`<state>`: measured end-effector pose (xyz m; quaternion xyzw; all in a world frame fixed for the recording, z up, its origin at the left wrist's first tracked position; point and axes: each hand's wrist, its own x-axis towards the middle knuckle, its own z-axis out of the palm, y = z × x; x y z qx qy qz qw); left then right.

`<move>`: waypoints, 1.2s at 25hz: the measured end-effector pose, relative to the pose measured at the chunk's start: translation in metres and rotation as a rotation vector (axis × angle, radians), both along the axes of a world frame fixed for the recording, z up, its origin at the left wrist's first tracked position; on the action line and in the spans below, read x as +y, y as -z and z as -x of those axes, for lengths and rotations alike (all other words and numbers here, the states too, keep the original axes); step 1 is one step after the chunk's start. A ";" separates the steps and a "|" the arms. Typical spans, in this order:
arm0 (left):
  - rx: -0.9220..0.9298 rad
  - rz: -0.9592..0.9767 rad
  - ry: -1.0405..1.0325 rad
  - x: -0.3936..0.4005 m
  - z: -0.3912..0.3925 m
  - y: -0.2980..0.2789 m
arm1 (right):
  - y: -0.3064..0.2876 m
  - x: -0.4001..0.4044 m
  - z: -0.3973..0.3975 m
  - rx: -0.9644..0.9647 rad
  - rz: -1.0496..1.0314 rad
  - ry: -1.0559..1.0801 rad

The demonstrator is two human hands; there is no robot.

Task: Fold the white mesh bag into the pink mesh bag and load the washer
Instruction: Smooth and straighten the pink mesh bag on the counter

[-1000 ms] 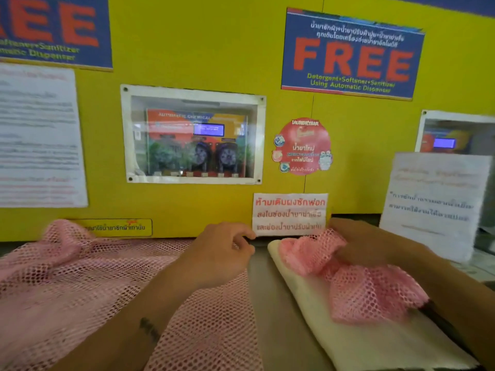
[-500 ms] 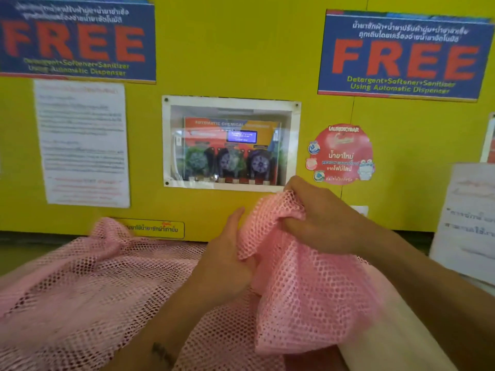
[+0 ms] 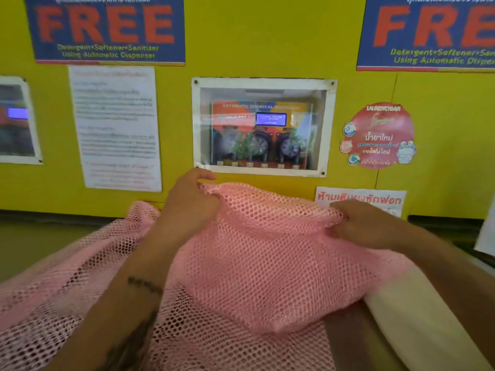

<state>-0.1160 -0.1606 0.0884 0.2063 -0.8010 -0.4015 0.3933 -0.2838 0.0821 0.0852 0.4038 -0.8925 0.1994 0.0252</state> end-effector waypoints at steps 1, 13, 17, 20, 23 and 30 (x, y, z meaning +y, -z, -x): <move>-0.111 0.084 -0.002 -0.008 -0.003 -0.011 | -0.009 0.000 0.000 -0.034 -0.064 -0.033; -0.504 0.631 -0.091 -0.125 -0.101 -0.061 | -0.059 -0.042 -0.094 0.144 -0.217 -0.248; -0.904 0.385 0.185 -0.117 -0.150 -0.052 | -0.041 -0.042 -0.099 -0.664 -0.215 -0.539; -0.649 0.347 0.286 -0.103 -0.137 -0.054 | -0.025 -0.066 -0.072 -0.219 -0.103 -0.272; -0.677 0.406 0.366 -0.089 -0.105 -0.035 | 0.012 -0.088 -0.051 -0.029 -0.090 -0.050; -1.115 0.661 0.157 -0.109 -0.029 0.077 | 0.071 -0.103 -0.050 -0.110 -0.441 0.020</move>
